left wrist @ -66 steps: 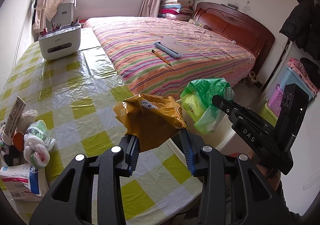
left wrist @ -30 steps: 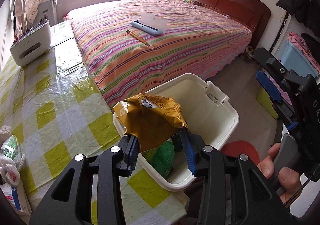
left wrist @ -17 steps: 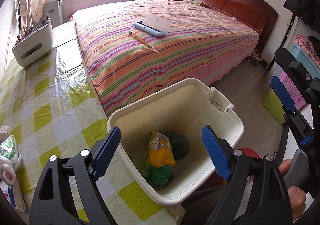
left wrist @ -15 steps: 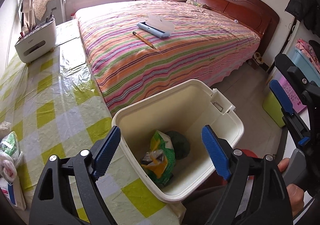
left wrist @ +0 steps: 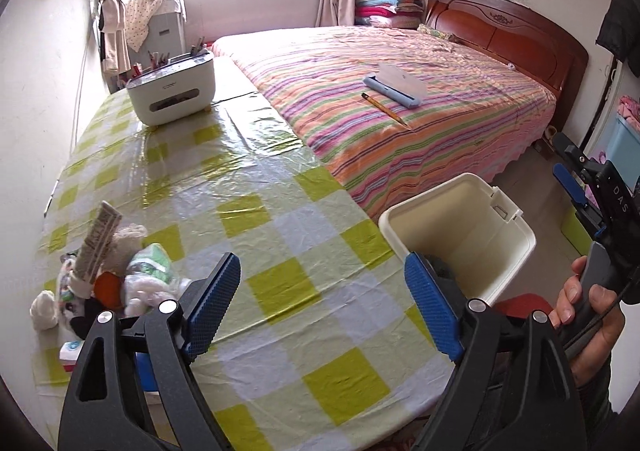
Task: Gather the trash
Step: 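Move both open tools back over the table toward the tissues, then grasp the white tissue with the left tool while the right tool grasps the white plastic bag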
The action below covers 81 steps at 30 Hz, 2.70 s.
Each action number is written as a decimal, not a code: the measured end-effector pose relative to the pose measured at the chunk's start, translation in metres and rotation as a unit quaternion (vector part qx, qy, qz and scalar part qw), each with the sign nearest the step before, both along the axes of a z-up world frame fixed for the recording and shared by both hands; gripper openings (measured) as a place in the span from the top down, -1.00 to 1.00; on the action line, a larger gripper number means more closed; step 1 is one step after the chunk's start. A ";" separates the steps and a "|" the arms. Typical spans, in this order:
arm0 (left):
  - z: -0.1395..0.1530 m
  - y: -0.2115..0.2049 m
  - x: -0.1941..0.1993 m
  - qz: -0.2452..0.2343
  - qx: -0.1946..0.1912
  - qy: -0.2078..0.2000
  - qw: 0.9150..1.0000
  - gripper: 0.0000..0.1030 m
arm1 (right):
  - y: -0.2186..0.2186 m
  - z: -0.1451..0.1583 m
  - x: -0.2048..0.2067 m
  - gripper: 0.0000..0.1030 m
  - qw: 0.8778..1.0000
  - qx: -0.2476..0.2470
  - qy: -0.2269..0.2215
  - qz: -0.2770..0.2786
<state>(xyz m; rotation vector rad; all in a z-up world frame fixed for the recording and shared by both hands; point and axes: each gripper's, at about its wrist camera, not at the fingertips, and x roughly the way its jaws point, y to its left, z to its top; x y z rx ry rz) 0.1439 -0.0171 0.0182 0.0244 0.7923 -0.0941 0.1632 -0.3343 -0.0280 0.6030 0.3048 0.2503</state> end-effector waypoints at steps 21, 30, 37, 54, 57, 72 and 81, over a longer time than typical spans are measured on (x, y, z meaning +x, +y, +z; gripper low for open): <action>0.016 0.191 -0.026 0.175 -0.044 -0.024 0.983 -0.61 | 0.101 0.020 0.014 -0.43 0.994 -0.056 -0.009 0.095; 0.010 0.253 -0.036 0.239 -0.071 -0.011 0.968 -0.61 | 0.143 0.022 0.015 -0.43 0.985 -0.089 -0.010 0.147; 0.001 0.295 -0.050 0.285 -0.095 -0.001 0.954 -0.62 | 0.169 0.020 0.016 -0.43 0.976 -0.102 0.000 0.193; -0.059 0.360 -0.029 0.336 -0.120 0.115 0.927 -0.62 | 0.215 0.011 0.012 -0.43 0.962 -0.119 0.022 0.246; -0.067 0.358 -0.021 0.326 -0.100 0.130 0.931 -0.62 | 0.224 0.009 0.011 -0.43 0.959 -0.132 0.023 0.250; -0.075 0.365 -0.010 0.314 -0.134 0.128 0.931 0.31 | 0.251 0.004 0.007 -0.43 0.948 -0.160 0.026 0.275; -0.056 0.359 -0.018 0.319 -0.133 0.093 0.934 0.52 | 0.288 -0.006 0.018 -0.43 0.928 -0.157 0.047 0.335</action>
